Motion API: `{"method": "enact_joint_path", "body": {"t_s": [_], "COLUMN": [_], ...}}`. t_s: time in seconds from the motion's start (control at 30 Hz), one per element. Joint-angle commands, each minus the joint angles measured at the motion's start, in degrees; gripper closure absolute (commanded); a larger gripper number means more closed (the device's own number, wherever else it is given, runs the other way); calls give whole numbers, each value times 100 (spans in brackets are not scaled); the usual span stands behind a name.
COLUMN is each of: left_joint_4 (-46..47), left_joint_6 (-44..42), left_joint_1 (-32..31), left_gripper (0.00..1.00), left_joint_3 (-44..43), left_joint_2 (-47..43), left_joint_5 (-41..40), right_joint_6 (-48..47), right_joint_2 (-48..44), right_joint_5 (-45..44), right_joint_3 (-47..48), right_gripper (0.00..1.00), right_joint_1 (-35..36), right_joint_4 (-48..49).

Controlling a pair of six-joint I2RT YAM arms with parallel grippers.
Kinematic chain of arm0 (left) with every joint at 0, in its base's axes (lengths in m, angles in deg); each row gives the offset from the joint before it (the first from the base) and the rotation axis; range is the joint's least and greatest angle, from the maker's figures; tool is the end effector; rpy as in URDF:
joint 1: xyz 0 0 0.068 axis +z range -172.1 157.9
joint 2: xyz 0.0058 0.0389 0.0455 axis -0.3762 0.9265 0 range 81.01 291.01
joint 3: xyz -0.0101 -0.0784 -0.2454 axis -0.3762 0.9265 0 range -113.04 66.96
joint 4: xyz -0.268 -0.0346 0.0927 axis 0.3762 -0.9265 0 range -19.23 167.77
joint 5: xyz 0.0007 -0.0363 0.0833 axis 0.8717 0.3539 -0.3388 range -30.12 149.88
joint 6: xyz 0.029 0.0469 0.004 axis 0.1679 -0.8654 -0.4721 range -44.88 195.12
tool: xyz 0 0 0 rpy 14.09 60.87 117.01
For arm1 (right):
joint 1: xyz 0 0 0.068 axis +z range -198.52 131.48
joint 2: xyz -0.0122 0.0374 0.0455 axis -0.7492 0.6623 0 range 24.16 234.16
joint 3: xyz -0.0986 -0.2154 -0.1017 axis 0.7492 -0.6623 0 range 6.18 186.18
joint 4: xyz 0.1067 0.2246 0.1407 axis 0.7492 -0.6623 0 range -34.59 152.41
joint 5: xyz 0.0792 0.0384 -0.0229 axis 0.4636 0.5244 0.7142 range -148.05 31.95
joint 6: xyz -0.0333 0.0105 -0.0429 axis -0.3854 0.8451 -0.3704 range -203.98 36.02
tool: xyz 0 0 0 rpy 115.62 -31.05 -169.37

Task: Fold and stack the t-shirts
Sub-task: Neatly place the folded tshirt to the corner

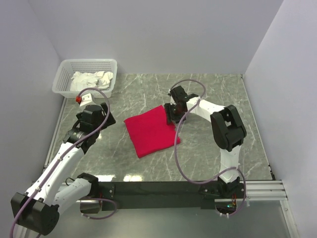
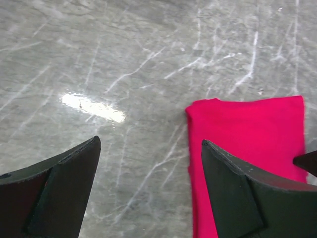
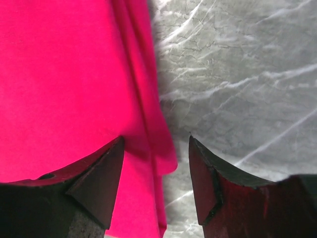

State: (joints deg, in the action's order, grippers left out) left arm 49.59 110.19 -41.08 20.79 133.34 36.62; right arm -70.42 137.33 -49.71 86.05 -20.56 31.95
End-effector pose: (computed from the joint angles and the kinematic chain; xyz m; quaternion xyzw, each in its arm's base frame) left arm 0.2255 -0.0619 0.2795 -0.2144 0.8445 -0.0489 0.4883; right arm 0.3737 0.2046 0.1437 -0.1381 0.9616 0.1464 0.1866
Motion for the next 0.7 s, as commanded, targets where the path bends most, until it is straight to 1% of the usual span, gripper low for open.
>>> {"method": "enact_joint_path", "body": {"t_s": [0.0, 0.2, 0.27, 0.37, 0.4, 0.47, 0.5, 0.57, 0.6, 0.67], "left_joint_4": [225, 234, 234, 226, 208, 199, 199, 199, 199, 191], "left_joint_6": [-281, -290, -281, -273, -264, -264, -264, -264, -264, -273], "left_joint_1": [18, 26, 26, 26, 26, 26, 26, 26, 26, 26], "left_gripper": [12, 12, 12, 12, 12, 12, 12, 12, 12, 12], "left_joint_3": [91, 187, 205, 223, 205, 205, 196, 205, 196, 205], "left_joint_2": [-101, -215, -259, -259, -242, -233, -233, -215, -224, -206], "left_joint_5": [-354, -415, -433, -398, -407, -416, -407, -380, -380, -389], "right_joint_6": [-178, -187, -170, -144, -135, -108, -126, -187, -187, -179], "right_joint_2": [196, 346, 399, 399, 399, 399, 391, 364, 347, 233], "right_joint_5": [-315, -386, -377, -359, -359, -473, -526, -693, -772, -1087], "right_joint_3": [379, 450, 459, 459, 467, 520, 538, 564, 547, 468], "right_gripper": [39, 43, 49, 55, 61, 67, 73, 80, 90, 94], "right_joint_1": [156, 394, 464, 482, 482, 482, 473, 447, 368, 254], "right_joint_4": [-259, -408, -522, -549, -575, -619, -671, -707, -733, -751]}}
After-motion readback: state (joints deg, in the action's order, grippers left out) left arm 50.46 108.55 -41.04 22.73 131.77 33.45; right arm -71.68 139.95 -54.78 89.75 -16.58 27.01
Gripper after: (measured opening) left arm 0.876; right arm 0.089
